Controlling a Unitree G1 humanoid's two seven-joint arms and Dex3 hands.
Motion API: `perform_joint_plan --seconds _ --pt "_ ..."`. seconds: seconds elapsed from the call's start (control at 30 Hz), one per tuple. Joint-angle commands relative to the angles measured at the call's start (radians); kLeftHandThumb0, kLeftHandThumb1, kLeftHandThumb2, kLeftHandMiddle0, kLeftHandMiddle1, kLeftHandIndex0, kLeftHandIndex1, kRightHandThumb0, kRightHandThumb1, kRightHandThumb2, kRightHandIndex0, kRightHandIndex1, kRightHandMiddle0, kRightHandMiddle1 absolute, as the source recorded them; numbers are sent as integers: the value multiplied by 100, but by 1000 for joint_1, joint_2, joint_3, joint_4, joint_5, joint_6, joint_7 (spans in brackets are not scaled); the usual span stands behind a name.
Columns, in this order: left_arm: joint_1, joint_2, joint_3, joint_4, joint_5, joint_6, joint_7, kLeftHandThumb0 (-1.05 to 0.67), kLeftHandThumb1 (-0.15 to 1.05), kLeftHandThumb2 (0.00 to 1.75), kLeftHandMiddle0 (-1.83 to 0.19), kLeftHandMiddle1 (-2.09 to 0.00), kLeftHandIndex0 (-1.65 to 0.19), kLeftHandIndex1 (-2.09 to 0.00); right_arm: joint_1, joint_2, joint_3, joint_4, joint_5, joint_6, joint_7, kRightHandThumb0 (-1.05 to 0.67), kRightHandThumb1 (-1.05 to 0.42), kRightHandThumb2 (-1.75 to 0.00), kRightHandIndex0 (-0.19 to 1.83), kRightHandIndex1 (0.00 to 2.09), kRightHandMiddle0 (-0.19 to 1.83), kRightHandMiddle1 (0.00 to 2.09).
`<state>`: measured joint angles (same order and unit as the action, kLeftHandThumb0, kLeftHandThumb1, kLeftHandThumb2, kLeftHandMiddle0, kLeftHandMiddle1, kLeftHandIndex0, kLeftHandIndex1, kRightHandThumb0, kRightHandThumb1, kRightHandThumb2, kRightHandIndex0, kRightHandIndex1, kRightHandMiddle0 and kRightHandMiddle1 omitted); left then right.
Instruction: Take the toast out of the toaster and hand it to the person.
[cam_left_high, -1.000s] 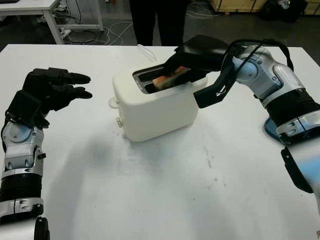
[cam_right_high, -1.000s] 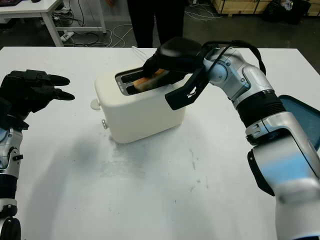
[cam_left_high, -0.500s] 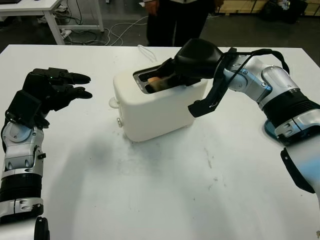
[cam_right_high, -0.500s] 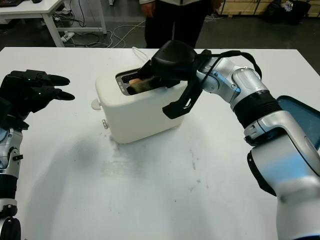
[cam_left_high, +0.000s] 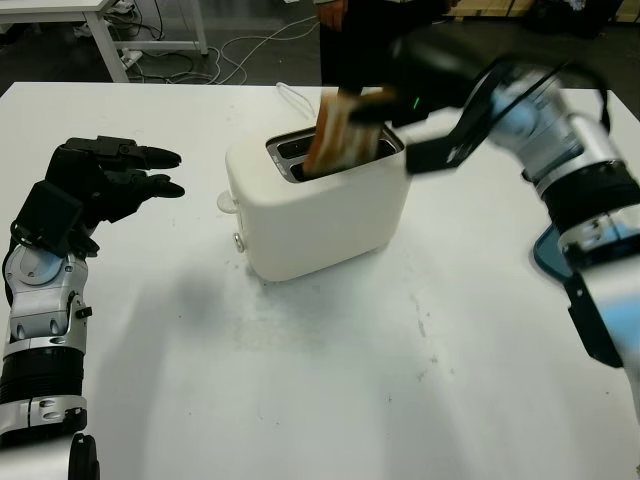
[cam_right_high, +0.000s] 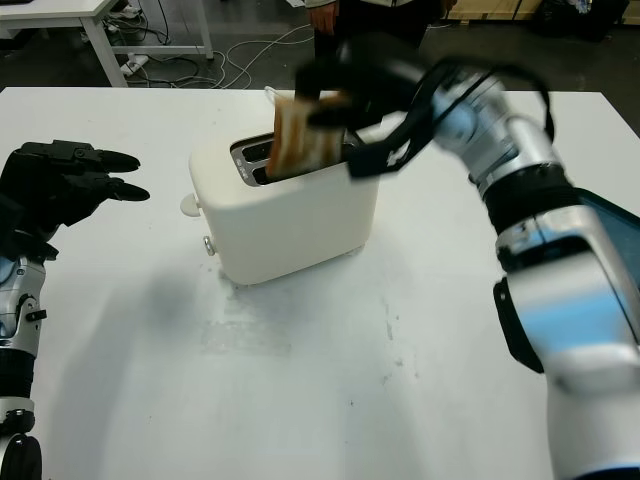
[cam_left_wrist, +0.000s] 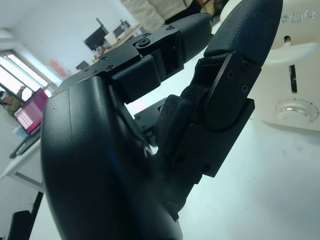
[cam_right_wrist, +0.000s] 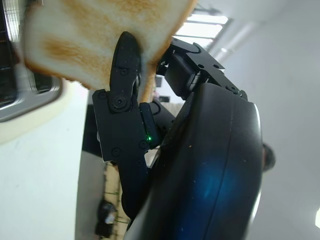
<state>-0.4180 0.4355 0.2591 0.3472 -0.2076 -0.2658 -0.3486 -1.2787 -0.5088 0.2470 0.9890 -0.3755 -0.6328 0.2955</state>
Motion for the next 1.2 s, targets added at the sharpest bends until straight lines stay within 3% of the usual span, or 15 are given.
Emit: perform_joint_plan --seconds 0.0,0.2,0.43,0.53,0.7,0.83,1.17 --pt "18 1 5 -5 1 1 0 -105 77 0 -148 -5 -138 0 -42 2 -41 26 45 35 17 -50 -92 -45 101 175 75 175" --pt "18 2 3 -2 8 -7 2 -105 78 0 -148 -5 -138 0 -96 -8 -141 78 133 87 34 -57 -92 -46 107 175 81 175" --pt "17 1 5 4 1 -4 -3 -105 77 0 -148 -5 -138 0 -110 -3 -273 172 261 209 64 -50 -92 -42 110 175 91 175" --pt "19 0 4 0 1 -2 -1 -105 77 0 -149 -5 -138 0 -105 -1 -306 223 276 277 5 -47 -92 -43 109 175 89 175" --pt "21 -2 6 -3 -5 5 -3 -105 76 0 -149 -5 -139 -1 -62 5 -344 291 279 377 -93 -36 -92 -48 100 175 75 175" --pt "18 1 7 10 -4 -8 -9 -105 77 0 -149 -5 -138 0 1 22 -331 320 246 422 -233 -25 -92 -47 80 175 56 175" --pt "17 3 9 9 0 -8 -11 -105 77 0 -149 -5 -138 0 90 77 -438 338 316 490 -321 -9 -92 -50 58 175 26 175"
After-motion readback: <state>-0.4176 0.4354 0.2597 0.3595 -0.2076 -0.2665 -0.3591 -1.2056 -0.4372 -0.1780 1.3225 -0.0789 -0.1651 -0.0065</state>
